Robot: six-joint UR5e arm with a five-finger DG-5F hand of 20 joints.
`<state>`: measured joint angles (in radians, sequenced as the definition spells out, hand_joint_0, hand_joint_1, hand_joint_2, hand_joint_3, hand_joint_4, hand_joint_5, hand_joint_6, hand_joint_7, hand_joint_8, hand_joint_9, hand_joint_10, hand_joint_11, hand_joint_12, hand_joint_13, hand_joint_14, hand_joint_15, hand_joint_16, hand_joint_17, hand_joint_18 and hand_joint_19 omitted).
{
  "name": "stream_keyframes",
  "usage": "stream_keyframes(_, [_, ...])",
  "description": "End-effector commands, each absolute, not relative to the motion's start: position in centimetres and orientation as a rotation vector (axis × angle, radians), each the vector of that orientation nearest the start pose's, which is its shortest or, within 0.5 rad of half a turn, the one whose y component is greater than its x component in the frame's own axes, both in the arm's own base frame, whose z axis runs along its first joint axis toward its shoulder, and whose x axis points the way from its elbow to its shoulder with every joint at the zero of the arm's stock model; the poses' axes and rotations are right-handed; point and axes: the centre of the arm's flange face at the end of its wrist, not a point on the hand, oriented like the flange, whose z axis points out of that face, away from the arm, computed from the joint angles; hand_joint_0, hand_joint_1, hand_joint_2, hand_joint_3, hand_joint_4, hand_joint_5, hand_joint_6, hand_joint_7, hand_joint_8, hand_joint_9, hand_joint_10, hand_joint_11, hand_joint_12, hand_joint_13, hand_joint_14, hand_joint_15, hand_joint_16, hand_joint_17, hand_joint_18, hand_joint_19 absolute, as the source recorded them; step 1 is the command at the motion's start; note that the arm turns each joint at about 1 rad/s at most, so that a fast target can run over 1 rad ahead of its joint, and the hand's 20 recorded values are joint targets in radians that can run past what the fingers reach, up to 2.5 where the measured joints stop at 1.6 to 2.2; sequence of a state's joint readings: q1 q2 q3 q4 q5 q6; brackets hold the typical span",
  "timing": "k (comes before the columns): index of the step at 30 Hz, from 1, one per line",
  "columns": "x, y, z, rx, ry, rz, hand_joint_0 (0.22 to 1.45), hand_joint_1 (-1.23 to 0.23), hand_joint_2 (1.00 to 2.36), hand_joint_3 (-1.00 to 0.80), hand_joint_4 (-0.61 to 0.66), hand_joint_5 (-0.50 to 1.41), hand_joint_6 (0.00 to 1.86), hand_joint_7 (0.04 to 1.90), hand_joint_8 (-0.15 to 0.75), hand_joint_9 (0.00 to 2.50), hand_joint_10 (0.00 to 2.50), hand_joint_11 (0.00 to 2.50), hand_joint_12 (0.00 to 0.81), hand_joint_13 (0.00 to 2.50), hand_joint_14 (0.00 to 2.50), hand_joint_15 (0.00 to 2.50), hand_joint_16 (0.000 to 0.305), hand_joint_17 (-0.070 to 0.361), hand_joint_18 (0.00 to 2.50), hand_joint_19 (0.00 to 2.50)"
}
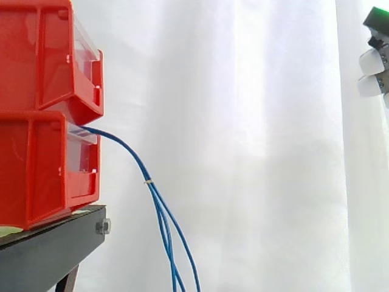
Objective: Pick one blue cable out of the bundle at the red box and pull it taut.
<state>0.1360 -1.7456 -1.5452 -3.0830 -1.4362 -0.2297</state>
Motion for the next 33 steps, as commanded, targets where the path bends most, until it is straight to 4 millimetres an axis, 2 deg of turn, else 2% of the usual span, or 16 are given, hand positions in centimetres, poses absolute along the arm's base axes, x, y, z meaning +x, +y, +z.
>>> stream_keyframes(1, [57.2, -6.7, 41.9, 1.048, 1.349, 1.008, 0.53, -0.52, 1.0, -0.5, 0.23, -0.23, 0.5, 0.73, 0.273, 0.26, 0.0, 0.02, 0.377, 0.08, 0.0, 0.12, 0.058, 0.13, 0.03, 0.11])
stream_keyframes(5, [57.8, -6.9, 41.8, 1.033, 1.316, 0.98, 0.53, -0.52, 1.0, -0.5, 0.23, -0.23, 0.5, 0.73, 0.273, 0.26, 0.0, 0.02, 0.376, 0.09, 0.0, 0.12, 0.057, 0.129, 0.03, 0.11])
stream_keyframes(8, [58.2, -7.2, 39.8, 1.062, 1.349, 0.909, 0.53, -0.52, 1.0, -0.5, 0.23, -0.23, 0.5, 0.73, 0.273, 0.26, 0.0, 0.01, 0.375, 0.09, 0.0, 0.11, 0.057, 0.129, 0.03, 0.11])
stream_keyframes(12, [59.4, -7.2, 35.9, 1.11, 1.411, 0.843, 0.53, -0.52, 1.0, -0.5, 0.23, -0.23, 0.5, 0.73, 0.273, 0.27, 0.0, 0.01, 0.375, 0.09, 0.0, 0.12, 0.057, 0.128, 0.04, 0.11])
stream_keyframes(23, [60.8, -7.1, 36.6, 1.044, 1.321, 0.883, 0.54, -0.51, 1.0, -0.5, 0.23, -0.23, 0.5, 0.73, 0.273, 0.27, 0.0, 0.01, 0.374, 0.1, 0.0, 0.12, 0.056, 0.127, 0.04, 0.12])
stream_keyframes(27, [61.3, -7.1, 35.2, 1.031, 1.34, 0.84, 0.52, -0.51, 1.0, -0.5, 0.23, -0.23, 0.5, 0.73, 0.276, 0.27, 0.0, 0.02, 0.378, 0.1, 0.0, 0.13, 0.058, 0.129, 0.04, 0.11])
stream_keyframes(28, [61.9, -7.3, 33.7, 1.048, 1.345, 0.828, 0.51, -0.52, 1.0, -0.5, 0.23, -0.23, 0.5, 0.73, 0.28, 0.26, 0.0, 0.02, 0.382, 0.09, 0.0, 0.12, 0.059, 0.133, 0.03, 0.11])
stream_keyframes(33, [63.1, -7.4, 32.0, 1.05, 1.324, 0.835, 0.48, -0.53, 1.0, -0.5, 0.24, -0.23, 0.5, 0.74, 0.282, 0.25, 0.0, 0.02, 0.392, 0.07, 0.0, 0.13, 0.062, 0.139, 0.0, 0.1])
